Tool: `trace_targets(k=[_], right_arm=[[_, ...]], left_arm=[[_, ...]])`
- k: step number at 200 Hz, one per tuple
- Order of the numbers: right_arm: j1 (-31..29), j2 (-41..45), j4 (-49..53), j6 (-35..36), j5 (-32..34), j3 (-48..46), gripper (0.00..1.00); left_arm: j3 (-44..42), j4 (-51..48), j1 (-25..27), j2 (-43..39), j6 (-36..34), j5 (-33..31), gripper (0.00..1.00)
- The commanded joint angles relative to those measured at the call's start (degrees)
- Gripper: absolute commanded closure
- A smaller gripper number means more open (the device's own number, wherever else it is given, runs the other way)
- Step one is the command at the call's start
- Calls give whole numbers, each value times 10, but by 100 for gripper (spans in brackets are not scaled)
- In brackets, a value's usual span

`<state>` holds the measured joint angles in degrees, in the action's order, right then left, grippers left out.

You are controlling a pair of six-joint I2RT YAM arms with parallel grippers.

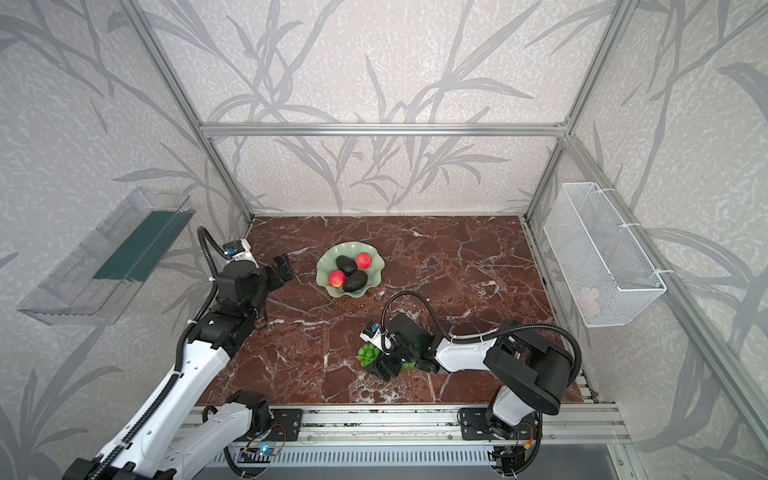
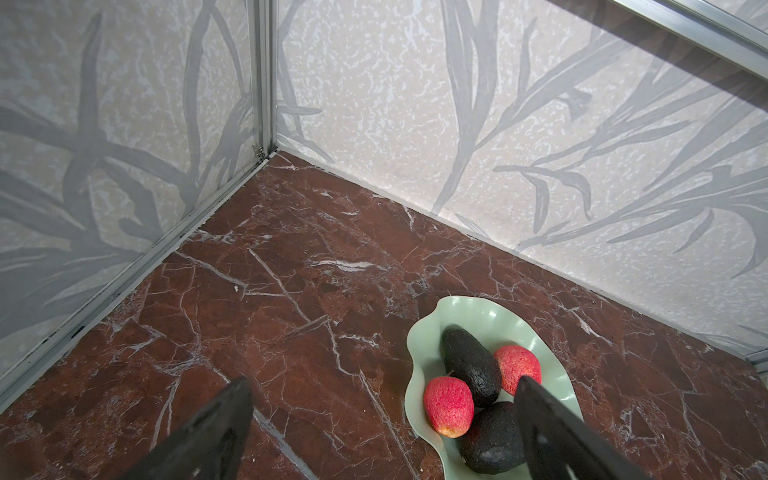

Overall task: Place and organize the fake fruits in the fruit bowl
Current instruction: 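Grasp the green grapes with the right gripper while the left arm withdraws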

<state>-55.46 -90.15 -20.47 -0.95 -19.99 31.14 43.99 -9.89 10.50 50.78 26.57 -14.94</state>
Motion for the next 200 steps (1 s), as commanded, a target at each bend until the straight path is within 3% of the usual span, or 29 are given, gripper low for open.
trace_targets(k=[1, 80, 152, 170, 200], right_arm=[[-3, -9, -25, 1, 1, 15, 27], [-3, 4, -22, -18, 4, 23, 56], [-3, 43, 41, -21, 9, 65, 70], [-3, 45, 61, -18, 7, 74, 66], [-3, 36, 87, -10, 24, 72, 28]], left_arm=[[-6, -11, -5, -6, 5, -1, 1], [-8, -15, -12, -12, 6, -1, 1], [-9, -19, -17, -15, 5, -3, 1], [-10, -19, -17, -15, 6, -2, 1], [-12, -20, -18, -14, 6, 0, 1]])
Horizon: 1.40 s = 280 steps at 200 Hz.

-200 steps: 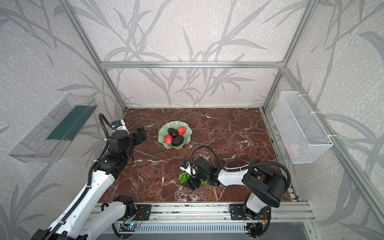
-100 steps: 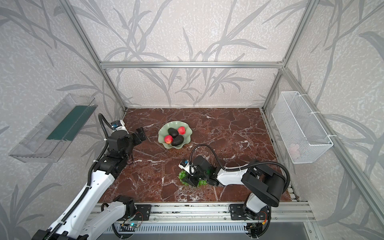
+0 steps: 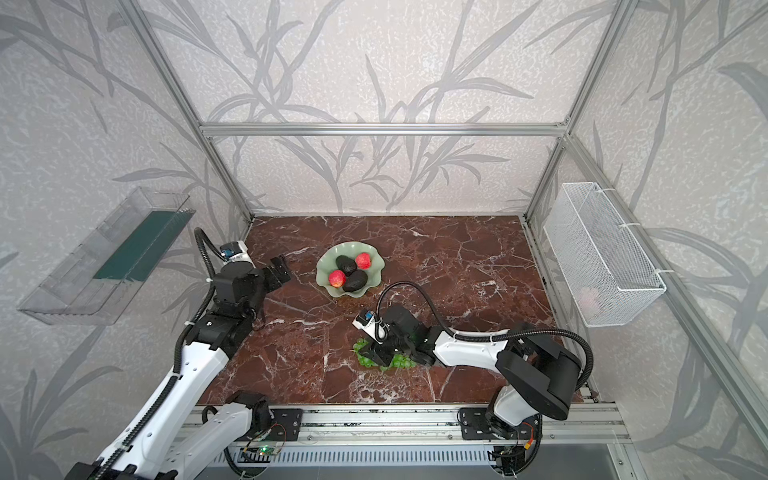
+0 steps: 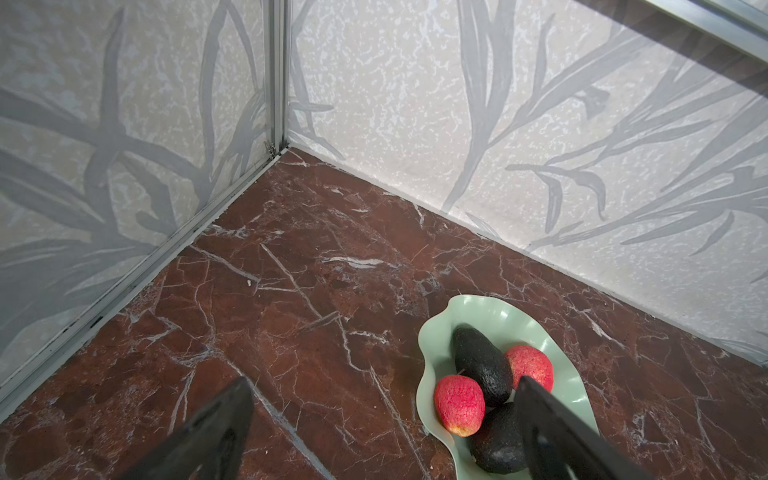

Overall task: Place and organize the fake fruits in the fruit bowl
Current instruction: 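Grasp the green grapes with the right gripper while the left arm withdraws, then lift the grapes and lay them on top of the bowl with the right gripper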

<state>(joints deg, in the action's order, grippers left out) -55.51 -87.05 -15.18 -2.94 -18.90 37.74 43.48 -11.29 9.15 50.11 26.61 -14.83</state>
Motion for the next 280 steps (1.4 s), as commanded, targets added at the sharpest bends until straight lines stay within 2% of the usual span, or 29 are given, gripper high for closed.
trace_targets(k=[1, 11, 28, 84, 96, 112, 126, 175, 237, 280], right_arm=[[-2, 4, 35, 11, 13, 6, 27], [-2, -3, 36, 14, 15, 2, 23], [-2, -15, 25, 16, 17, -8, 21], [-3, -78, -18, 12, 36, -12, 21], [-3, -83, -25, 11, 34, -12, 25], [-3, -84, -26, 10, 34, -11, 40], [-3, -82, -23, 10, 33, -8, 50], [-2, -51, -7, 1, 39, 3, 64], [15, 24, 54, -15, 41, 55, 66], [35, 36, 90, -10, 64, 133, 66]], left_arm=[[-7, -5, -5, -7, 6, -1, 1], [-6, -5, -6, -7, 6, 0, 1], [-6, -6, -7, -7, 6, 1, 1], [-6, -7, -9, -9, 8, 3, 1], [-6, -8, -9, -10, 8, 2, 1], [-4, -8, -10, -12, 7, 1, 1], [-5, -8, -11, -14, 8, 1, 1], [-5, -8, -12, -16, 8, 1, 1], [-6, -9, -14, -22, 8, 0, 1], [-7, -9, -16, -25, 9, -2, 1]])
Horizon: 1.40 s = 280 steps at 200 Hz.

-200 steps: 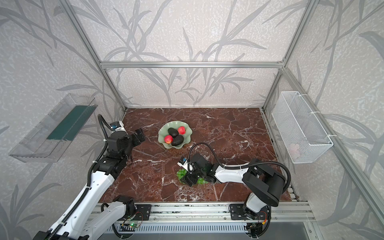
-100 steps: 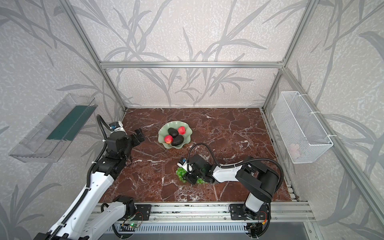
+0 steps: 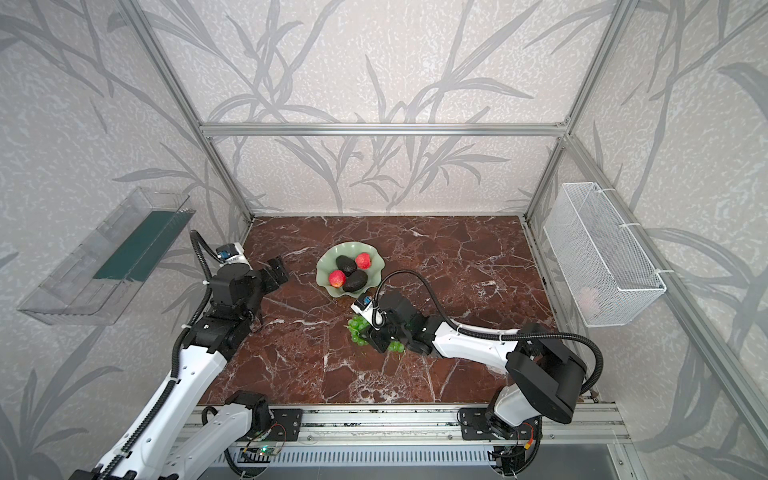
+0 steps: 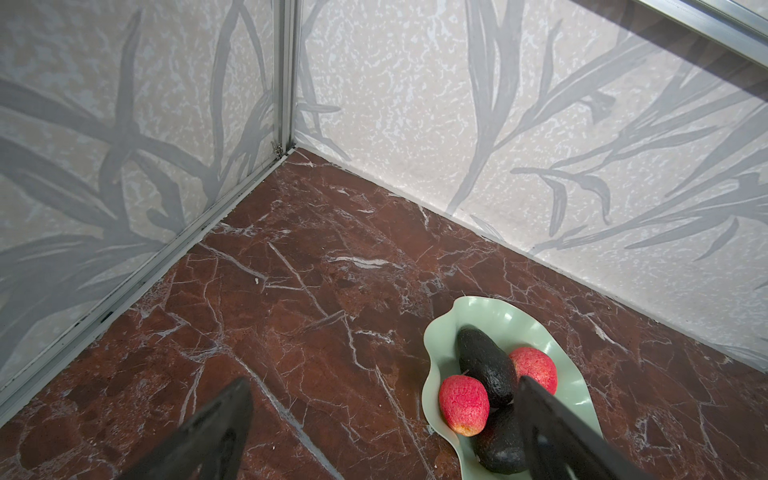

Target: Place and organize the fake fruits in the fruit bowl

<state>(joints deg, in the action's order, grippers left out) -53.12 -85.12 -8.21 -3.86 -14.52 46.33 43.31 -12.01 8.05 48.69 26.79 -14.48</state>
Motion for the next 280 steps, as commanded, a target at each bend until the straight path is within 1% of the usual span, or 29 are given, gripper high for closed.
trace_targets(k=[1, 20, 49, 73, 121, 151, 173, 186, 192, 203, 215, 236, 262, 280], right_arm=[[12, 16, 20, 0, 20, 49, 66], [28, -5, 43, 12, 20, 108, 66], [49, -70, 62, 20, 18, 204, 65], [64, -151, 93, 34, 23, 300, 65], [95, -303, 134, 65, 36, 460, 65], [106, -386, 152, 75, 25, 534, 64], [112, -424, 159, 68, 17, 565, 61], [115, -439, 153, 62, 13, 574, 56], [117, -445, 154, 59, 9, 580, 51], [122, -455, 157, 51, -2, 593, 40], [127, -461, 157, 44, -16, 600, 31], [129, -456, 151, 42, -23, 601, 20], [130, -438, 149, 44, -31, 601, 0], [132, -429, 156, 44, -35, 608, 1]], left_arm=[[-5, -2, -4, -11, 7, -6, 1], [-8, -1, -5, -14, 9, -6, 1], [-10, -2, -6, -18, 11, -6, 1], [-13, -4, -7, -26, 14, -4, 1], [-21, -5, -9, -35, 19, -2, 1], [-24, -5, -10, -40, 24, -1, 1], [-25, -5, -11, -41, 24, -2, 1], [-26, -4, -12, -41, 25, -1, 1], [-27, -3, -13, -40, 25, -2, 1], [-28, -1, -13, -40, 25, -1, 1], [-29, 0, -14, -40, 24, -3, 1], [-30, 1, -16, -42, 23, -7, 1], [-34, 7, -20, -48, 21, -15, 1], [-39, 15, -22, -51, 22, -19, 1]])
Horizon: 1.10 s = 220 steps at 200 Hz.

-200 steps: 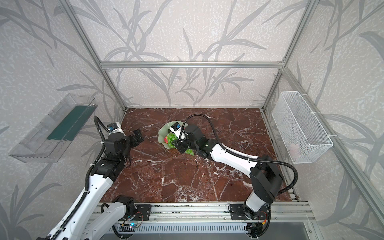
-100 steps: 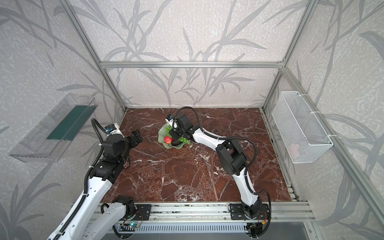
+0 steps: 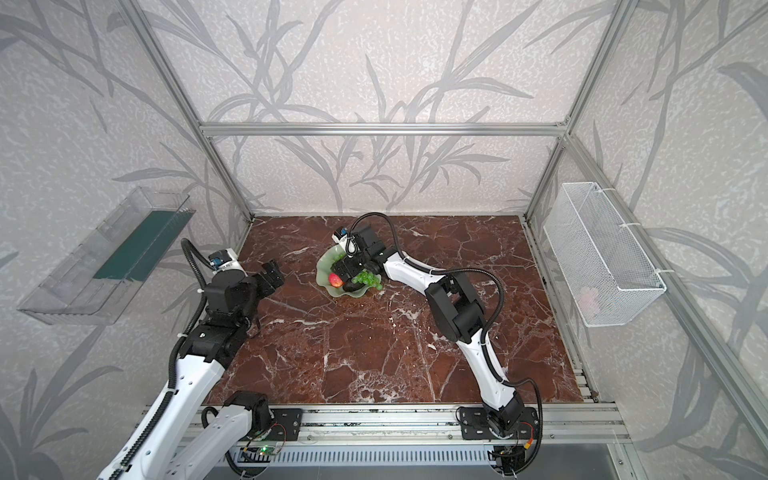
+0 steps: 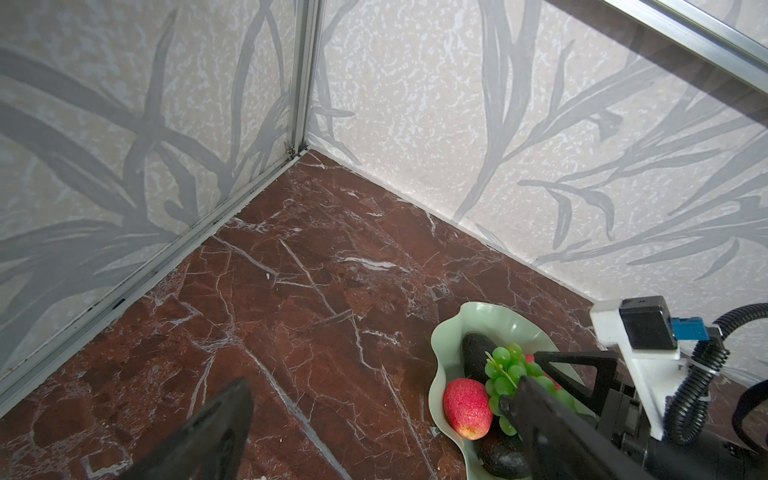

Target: Place and organize the fake fruits in the fruit bowl

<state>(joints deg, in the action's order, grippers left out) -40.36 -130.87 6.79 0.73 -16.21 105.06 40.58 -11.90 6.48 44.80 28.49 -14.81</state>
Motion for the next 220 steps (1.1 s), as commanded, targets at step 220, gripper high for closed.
trace_targets(k=[220], right_arm=[[213, 714, -206, -54, 374, -752, 1]], left_arm=[[-255, 407, -19, 113, -183, -99, 0]])
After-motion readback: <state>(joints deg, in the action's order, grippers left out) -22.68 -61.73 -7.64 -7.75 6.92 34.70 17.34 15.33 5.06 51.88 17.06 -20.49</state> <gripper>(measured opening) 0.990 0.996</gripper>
